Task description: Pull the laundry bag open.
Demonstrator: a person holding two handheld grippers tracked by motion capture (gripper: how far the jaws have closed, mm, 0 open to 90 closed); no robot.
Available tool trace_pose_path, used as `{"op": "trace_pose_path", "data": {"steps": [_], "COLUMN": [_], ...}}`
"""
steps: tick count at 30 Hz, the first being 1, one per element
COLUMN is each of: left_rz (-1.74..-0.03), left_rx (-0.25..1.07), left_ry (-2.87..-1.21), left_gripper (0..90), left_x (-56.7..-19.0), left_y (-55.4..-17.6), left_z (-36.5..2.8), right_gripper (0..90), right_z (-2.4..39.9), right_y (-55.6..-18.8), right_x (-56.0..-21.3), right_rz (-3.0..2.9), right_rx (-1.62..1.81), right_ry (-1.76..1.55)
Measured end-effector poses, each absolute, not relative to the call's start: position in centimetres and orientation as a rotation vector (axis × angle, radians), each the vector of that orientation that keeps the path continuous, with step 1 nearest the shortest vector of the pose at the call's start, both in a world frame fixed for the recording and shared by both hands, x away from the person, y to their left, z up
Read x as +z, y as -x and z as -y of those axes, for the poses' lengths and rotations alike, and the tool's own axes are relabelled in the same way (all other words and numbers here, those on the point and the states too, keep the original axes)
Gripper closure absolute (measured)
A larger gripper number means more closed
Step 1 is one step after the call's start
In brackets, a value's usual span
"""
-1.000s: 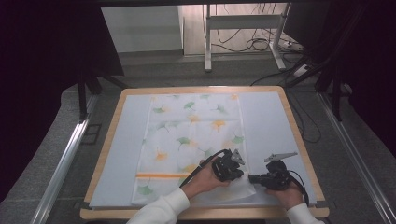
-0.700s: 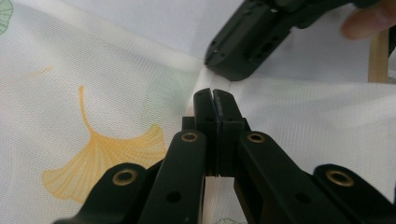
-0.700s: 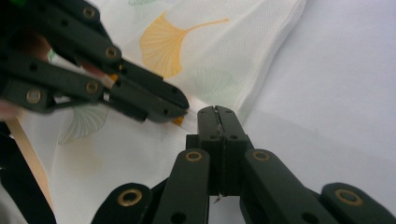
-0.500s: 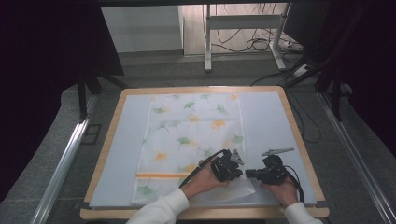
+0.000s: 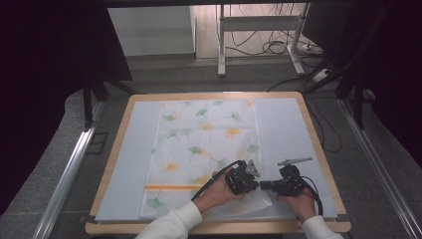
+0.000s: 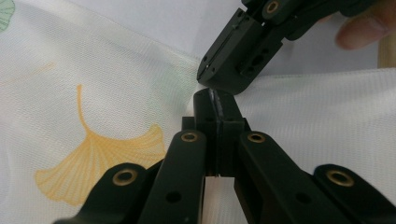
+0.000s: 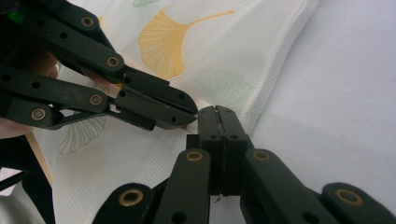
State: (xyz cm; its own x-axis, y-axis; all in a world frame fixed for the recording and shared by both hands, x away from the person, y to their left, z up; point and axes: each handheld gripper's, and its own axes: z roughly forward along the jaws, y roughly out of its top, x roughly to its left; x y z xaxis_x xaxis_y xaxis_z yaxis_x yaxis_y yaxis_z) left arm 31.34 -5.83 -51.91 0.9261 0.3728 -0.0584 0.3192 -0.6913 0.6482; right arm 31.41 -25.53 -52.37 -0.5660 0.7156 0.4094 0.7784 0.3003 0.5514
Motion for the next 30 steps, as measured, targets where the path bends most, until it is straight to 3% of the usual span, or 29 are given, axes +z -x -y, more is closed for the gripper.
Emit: {"op": "trace_pose_path", "data": {"steps": [30], "left_rz": [-0.508], "left_rx": [0.105], "left_ry": [-2.424], "left_gripper": [90.0], "left_x": [-51.3], "left_y": [-31.2], "left_z": [4.3], "right_gripper": [90.0], "right_z": [25.4], "right_y": [-31.3], "right_x": [-52.2], "right_rz": [2.513], "right_rx": [-1.106], "right_ry": [1.404]}}
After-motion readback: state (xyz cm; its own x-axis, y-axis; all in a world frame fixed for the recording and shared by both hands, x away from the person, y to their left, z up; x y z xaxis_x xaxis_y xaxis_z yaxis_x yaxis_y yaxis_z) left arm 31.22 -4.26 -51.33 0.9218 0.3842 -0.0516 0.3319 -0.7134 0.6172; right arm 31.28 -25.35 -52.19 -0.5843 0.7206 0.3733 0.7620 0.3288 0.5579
